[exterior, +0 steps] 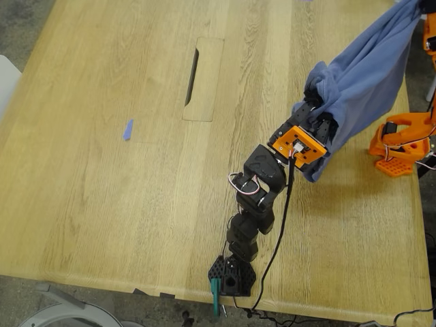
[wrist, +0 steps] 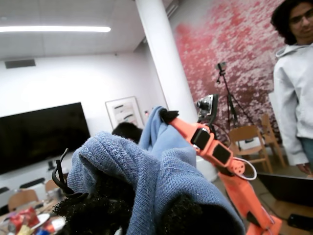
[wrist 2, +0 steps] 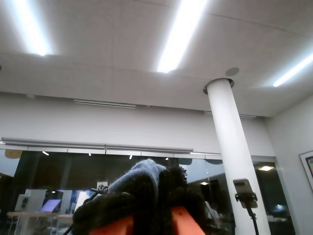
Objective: Fold a T-shirt
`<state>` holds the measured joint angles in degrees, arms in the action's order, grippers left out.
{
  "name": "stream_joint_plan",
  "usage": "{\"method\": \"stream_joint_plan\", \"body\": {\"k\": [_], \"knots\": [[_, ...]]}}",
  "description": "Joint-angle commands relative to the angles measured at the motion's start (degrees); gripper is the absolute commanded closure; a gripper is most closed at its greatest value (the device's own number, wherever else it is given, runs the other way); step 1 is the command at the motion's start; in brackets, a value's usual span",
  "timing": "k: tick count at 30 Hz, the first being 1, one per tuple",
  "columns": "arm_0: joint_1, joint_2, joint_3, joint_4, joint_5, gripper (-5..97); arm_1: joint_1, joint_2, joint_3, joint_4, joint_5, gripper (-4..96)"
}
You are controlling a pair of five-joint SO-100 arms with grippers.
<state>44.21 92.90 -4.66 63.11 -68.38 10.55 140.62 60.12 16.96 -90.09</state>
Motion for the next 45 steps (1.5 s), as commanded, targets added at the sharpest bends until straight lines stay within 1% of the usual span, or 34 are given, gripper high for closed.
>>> {"method": "stream_joint_plan", "body": {"k": [1, 9, 15, 17, 20, 22, 29, 33, 36, 39, 40, 45], "knots": [[3.5, 8.4, 0.1, -0.8, -0.3, 92, 0.6, 0.7, -3.9, 2.2, 0.3, 90.9], [11.2, 8.2, 2.8, 1.1, -0.8, 92, 0.6, 4.6, -5.7, 12.8, 2.1, 90.7], [15.0, 8.4, 2.8, 5.5, -0.8, 92, 2.6, 7.1, -5.8, 18.2, 4.7, 90.6], [16.1, 8.3, 3.0, 6.8, -1.5, 92, 3.3, 8.2, -5.6, 20.2, 5.5, 90.5], [16.2, 8.3, 3.7, 8.6, -3.8, 92, 4.9, 9.1, -5.4, 22.7, 6.6, 90.2], [15.6, 8.3, 3.8, 11.8, -6.1, 92, 5.8, 9.8, -5.2, 24.3, 7.3, 90.0], [10.0, 8.5, 3.1, 20.7, -14.6, 92, 6.9, 13.9, -1.9, 31.1, 8.3, 90.0], [7.7, 8.4, 2.2, 26.9, -18.1, 92, 7.0, 15.9, 1.1, 33.1, 8.9, 90.1], [6.8, 7.1, -1.0, 33.0, -20.5, 92, 6.7, 16.8, 3.2, 33.7, 9.1, 90.1], [6.4, 0.8, -12.3, 41.2, -22.8, 92, 6.0, 17.6, 5.1, 34.1, 9.1, 90.1], [6.3, -1.1, -14.9, 42.1, -23.6, 92, 5.7, 17.8, 5.7, 34.3, 9.0, 90.1], [3.9, -2.9, -14.9, 41.9, -23.8, 92, 4.1, 19.7, 9.2, 36.5, 8.8, 90.1]]}}
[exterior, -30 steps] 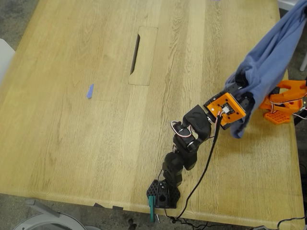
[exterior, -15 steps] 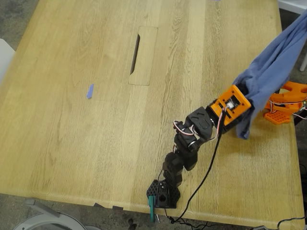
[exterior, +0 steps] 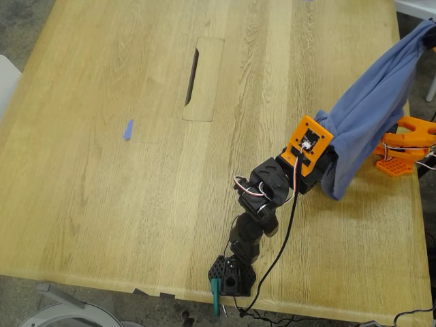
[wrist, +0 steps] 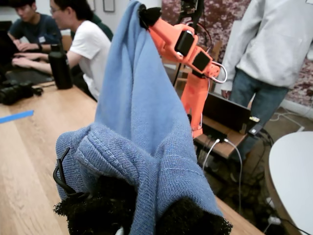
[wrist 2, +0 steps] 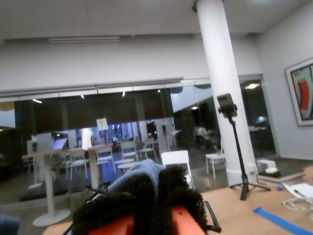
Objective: Fold a T-shirt
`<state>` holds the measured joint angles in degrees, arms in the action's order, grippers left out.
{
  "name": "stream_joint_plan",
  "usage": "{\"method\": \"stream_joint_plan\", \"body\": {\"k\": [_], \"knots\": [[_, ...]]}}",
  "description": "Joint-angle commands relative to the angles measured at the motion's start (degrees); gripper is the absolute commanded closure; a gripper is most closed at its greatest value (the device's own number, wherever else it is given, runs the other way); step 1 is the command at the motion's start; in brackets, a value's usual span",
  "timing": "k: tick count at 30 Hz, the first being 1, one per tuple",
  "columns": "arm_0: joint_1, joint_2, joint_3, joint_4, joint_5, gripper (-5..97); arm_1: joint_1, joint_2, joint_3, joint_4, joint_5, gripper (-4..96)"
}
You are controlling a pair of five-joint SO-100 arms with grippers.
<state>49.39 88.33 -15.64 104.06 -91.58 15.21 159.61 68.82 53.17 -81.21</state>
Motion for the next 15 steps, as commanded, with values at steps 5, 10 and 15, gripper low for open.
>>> {"method": "stream_joint_plan", "body": {"k": [5, 10, 15], "knots": [[-3.4, -0.2, -3.8, 1.7, -4.0, 92, -3.0, 2.8, 6.0, 0.2, -0.4, 90.2], [-4.7, 1.8, 3.5, 1.8, -6.2, 92, -3.7, 3.5, 7.0, 1.2, -0.4, 90.2], [-6.1, 10.4, 19.5, 1.4, -9.0, 92, -4.6, 4.4, 9.2, 2.0, -0.5, 90.3]]}}
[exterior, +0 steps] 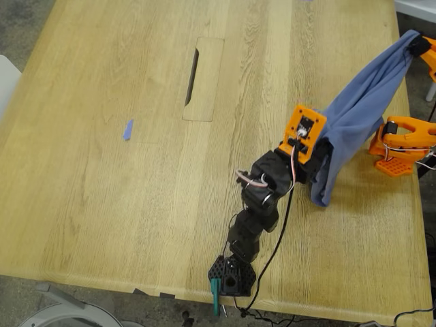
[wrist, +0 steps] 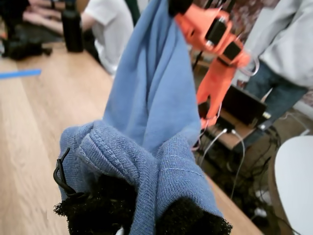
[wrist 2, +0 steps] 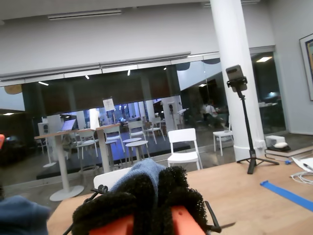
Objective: Fold a T-shirt
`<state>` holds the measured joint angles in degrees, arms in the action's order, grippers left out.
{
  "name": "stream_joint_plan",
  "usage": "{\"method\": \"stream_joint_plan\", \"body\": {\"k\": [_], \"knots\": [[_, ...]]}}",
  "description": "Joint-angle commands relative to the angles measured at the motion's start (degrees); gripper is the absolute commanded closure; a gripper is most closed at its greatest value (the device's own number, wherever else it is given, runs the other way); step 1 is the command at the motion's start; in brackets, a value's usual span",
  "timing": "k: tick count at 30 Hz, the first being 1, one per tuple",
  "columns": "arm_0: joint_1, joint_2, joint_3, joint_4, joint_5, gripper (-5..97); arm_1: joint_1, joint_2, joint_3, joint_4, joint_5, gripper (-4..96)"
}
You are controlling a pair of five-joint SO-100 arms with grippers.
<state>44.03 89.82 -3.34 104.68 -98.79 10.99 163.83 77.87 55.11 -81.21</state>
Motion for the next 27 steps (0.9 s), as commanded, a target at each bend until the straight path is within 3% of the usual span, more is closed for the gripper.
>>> {"method": "stream_joint_plan", "body": {"k": [1, 7, 14, 27], "knots": [[-1.0, 12.1, 12.8, 0.8, -2.4, 92, -0.5, 0.3, 0.6, 0.1, -0.5, 90.4], [-3.5, 24.9, 33.8, -1.7, -3.2, 92, -1.8, 0.6, 3.2, 0.1, -0.7, 90.4], [-6.6, 44.2, 69.2, -22.7, -2.8, 92, -3.9, 1.8, 8.6, 1.3, -1.7, 90.6], [-16.1, 53.1, 102.2, -56.2, -1.3, 92, -3.4, 5.0, 34.5, -10.8, -3.7, 90.8]]}}
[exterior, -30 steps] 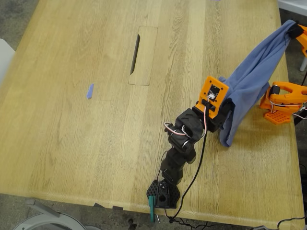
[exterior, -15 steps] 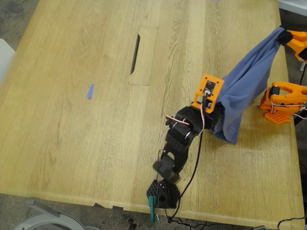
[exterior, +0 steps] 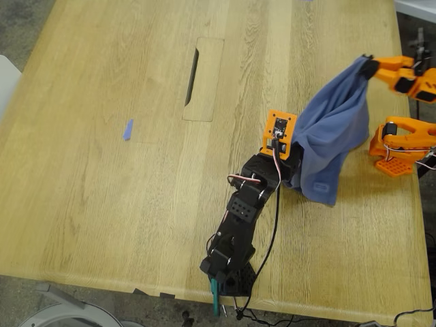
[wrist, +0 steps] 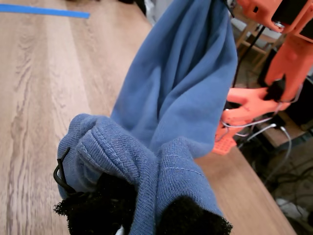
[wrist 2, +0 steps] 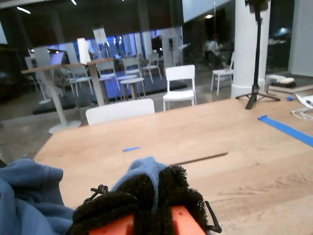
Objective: Fold a T-shirt
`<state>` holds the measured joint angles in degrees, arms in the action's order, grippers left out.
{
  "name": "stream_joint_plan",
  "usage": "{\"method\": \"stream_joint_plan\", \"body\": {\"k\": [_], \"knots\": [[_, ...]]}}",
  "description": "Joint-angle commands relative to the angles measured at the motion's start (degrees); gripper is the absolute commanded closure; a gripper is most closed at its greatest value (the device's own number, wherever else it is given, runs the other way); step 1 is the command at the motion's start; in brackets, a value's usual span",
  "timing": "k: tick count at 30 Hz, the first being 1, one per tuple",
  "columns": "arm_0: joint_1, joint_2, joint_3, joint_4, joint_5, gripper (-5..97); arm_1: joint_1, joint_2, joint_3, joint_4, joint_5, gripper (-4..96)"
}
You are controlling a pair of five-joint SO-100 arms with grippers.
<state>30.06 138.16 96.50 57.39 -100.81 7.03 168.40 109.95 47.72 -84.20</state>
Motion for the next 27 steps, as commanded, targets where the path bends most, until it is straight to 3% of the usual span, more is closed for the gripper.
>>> {"method": "stream_joint_plan", "body": {"k": [1, 8, 27], "knots": [[-3.1, 4.7, 4.3, -11.8, 0.9, 92, 1.1, 0.4, 5.0, -5.9, -0.7, 90.8], [-7.7, 5.2, 14.2, -23.3, 1.8, 92, 4.7, -0.4, 19.7, -18.5, -1.6, 90.9], [-19.7, 9.3, 35.0, -35.7, 3.0, 92, 14.7, -13.2, 39.2, -49.7, -2.4, 90.6]]}}
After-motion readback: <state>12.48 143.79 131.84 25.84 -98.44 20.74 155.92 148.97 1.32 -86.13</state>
